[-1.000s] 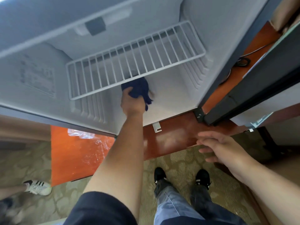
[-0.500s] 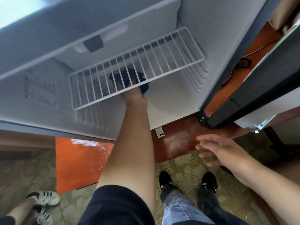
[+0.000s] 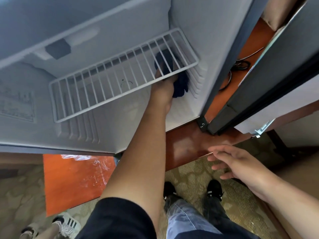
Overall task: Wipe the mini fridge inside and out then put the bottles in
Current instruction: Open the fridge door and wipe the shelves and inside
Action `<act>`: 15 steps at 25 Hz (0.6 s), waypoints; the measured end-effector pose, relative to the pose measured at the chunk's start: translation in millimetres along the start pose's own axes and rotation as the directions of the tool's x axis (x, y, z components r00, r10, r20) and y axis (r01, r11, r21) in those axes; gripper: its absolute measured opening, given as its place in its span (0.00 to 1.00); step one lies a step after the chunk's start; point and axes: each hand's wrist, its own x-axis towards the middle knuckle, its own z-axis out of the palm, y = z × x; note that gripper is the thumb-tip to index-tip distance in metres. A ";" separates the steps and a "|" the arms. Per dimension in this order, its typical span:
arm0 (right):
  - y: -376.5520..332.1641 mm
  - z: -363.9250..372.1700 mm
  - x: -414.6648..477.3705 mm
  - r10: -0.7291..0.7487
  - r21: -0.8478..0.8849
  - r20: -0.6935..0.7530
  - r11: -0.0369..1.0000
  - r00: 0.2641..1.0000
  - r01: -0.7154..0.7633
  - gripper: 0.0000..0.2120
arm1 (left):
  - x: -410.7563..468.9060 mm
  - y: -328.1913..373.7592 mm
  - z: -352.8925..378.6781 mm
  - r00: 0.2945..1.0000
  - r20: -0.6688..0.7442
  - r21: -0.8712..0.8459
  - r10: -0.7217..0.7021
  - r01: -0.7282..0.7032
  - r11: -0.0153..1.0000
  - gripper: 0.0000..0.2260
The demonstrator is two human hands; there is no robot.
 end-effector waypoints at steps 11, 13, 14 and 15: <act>-49.1 24.8 -17.4 -0.092 -0.057 0.025 0.994 0.995 0.093 0.09 | -129.8 -15.7 -17.9 0.990 0.112 0.063 -0.084 0.078 0.995 0.29; -64.6 30.3 -20.8 -0.133 -0.059 0.032 0.989 0.991 0.135 0.10 | -147.6 -15.5 -32.5 0.995 0.070 -0.013 -0.076 0.077 0.997 0.24; -72.2 37.0 -23.0 -0.157 -0.050 0.060 0.986 0.986 0.160 0.12 | -155.8 -18.2 -42.8 0.996 0.039 -0.012 -0.075 0.075 0.997 0.23; -79.1 48.7 -25.9 -0.175 -0.035 0.115 0.983 0.978 0.180 0.15 | -165.0 -22.6 -55.2 0.997 0.011 0.000 -0.078 0.078 0.997 0.25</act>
